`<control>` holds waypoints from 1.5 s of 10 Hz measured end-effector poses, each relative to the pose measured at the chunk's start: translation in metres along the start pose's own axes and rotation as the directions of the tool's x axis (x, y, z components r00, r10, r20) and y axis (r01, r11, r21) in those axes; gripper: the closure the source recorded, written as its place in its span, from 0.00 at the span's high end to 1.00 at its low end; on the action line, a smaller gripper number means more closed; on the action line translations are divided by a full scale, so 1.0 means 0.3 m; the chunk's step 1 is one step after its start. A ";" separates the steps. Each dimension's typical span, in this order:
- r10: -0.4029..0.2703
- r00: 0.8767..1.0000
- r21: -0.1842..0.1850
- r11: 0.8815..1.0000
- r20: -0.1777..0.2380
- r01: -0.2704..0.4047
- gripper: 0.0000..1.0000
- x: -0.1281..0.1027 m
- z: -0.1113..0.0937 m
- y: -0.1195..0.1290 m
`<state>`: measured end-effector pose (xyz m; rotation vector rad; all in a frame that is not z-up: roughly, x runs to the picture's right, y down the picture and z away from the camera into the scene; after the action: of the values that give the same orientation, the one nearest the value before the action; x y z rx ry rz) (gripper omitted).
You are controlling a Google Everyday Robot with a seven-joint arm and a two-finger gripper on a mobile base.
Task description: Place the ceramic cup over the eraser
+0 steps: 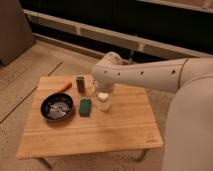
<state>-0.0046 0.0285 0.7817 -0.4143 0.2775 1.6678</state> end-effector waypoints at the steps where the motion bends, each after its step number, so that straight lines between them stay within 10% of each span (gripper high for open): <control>1: -0.007 1.000 -0.011 1.000 -0.014 0.007 0.65 -0.013 0.027 -0.022; 15: -0.012 0.996 0.007 1.000 -0.092 0.013 0.65 -0.092 0.185 -0.053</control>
<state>0.0077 0.0289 0.8444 -0.4876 0.3485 1.6371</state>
